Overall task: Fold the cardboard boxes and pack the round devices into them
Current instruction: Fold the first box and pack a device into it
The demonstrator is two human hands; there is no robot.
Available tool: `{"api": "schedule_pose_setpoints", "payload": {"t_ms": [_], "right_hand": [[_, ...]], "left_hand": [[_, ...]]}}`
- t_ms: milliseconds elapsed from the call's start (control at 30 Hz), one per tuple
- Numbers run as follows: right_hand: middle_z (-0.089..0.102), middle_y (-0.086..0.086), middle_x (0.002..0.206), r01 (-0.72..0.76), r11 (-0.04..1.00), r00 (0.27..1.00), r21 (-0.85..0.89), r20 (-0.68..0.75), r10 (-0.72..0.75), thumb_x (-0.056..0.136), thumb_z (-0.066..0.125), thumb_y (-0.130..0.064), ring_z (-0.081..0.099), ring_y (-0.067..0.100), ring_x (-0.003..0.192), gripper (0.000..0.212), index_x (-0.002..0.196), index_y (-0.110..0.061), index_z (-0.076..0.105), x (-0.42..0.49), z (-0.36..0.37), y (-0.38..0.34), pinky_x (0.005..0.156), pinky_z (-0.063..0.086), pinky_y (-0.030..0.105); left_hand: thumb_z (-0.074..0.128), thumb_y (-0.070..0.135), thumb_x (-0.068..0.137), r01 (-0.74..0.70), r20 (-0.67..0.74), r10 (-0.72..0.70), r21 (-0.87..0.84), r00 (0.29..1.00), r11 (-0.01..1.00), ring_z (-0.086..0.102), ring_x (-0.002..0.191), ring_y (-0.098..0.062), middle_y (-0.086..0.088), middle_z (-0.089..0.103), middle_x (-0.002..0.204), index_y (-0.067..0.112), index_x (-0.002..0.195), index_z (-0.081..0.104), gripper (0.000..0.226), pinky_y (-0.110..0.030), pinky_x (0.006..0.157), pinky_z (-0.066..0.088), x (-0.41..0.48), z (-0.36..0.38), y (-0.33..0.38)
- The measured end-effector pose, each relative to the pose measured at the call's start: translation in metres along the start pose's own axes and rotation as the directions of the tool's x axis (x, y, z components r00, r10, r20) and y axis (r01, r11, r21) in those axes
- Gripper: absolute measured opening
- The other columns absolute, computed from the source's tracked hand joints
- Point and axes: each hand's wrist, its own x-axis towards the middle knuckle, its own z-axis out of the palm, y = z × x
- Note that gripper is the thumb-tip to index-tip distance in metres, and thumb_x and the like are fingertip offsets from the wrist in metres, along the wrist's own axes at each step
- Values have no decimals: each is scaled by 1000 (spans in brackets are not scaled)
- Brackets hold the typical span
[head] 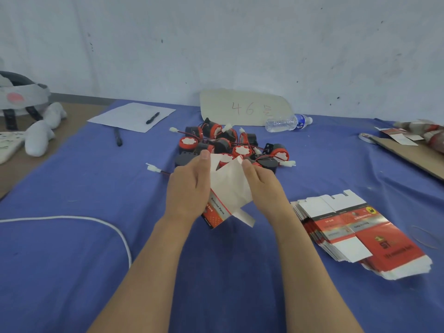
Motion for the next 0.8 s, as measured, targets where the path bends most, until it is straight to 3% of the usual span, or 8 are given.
{"api": "schedule_pose_setpoints", "payload": {"t_ms": [100,167,300,400,567,633,733,800], "right_hand": [[35,-2,59,69,993,996,-97,-54,-75,100,41,-37,31,4,49,42,67,-12,43,0,0,-1,49,24,17],[39,2,57,-31,999,999,22,-43,32,99,44,-40,37,10,52,44,67,-10,45,-2,0,-2,52,28,23],[62,-2,55,-485,779,866,397,343,364,95,55,-30,60,10,49,27,75,-12,58,-13,5,-14,48,46,20],[60,-3,46,-531,767,828,359,412,380,95,57,-20,58,6,39,26,70,-13,58,-14,10,-14,38,44,14],[69,0,66,-390,623,873,678,55,485,94,56,-41,64,13,57,31,87,-11,62,4,1,-4,58,51,27],[70,-3,72,-218,688,878,692,-170,448,97,51,-36,62,7,59,28,95,-9,62,9,-10,6,61,52,27],[69,-2,102,-136,958,872,252,-429,236,97,42,-11,63,7,86,26,113,-14,62,8,-13,18,77,53,31],[59,3,126,-114,993,910,-28,-404,93,94,42,-6,55,18,108,38,127,-18,57,9,-5,24,91,46,33]], "left_hand": [[25,55,97,49,59,-40,-162,997,986,51,50,-2,2,59,57,15,62,50,59,-18,48,39,0,-2,3],[25,45,102,71,55,-57,-296,997,952,51,49,1,11,57,52,26,55,50,56,-11,47,37,0,-4,8],[29,54,90,144,12,-159,-487,987,861,52,51,2,13,56,53,23,65,51,46,-11,47,39,2,-4,20],[31,51,93,116,9,-125,-460,992,881,56,52,3,17,56,53,22,68,48,42,-8,45,37,1,-4,20],[37,45,97,40,-48,-58,-315,997,948,52,63,7,23,56,66,33,77,48,26,-8,55,37,0,2,16],[51,42,95,88,57,-75,-269,996,959,54,81,14,27,58,86,43,92,49,4,-5,65,41,3,4,11],[55,26,94,265,202,-211,-297,956,917,57,87,15,29,62,94,43,97,56,17,-8,66,44,7,9,4],[49,27,95,338,135,-315,-208,939,918,57,79,5,20,62,86,36,84,56,16,-16,61,42,8,10,2]]}}
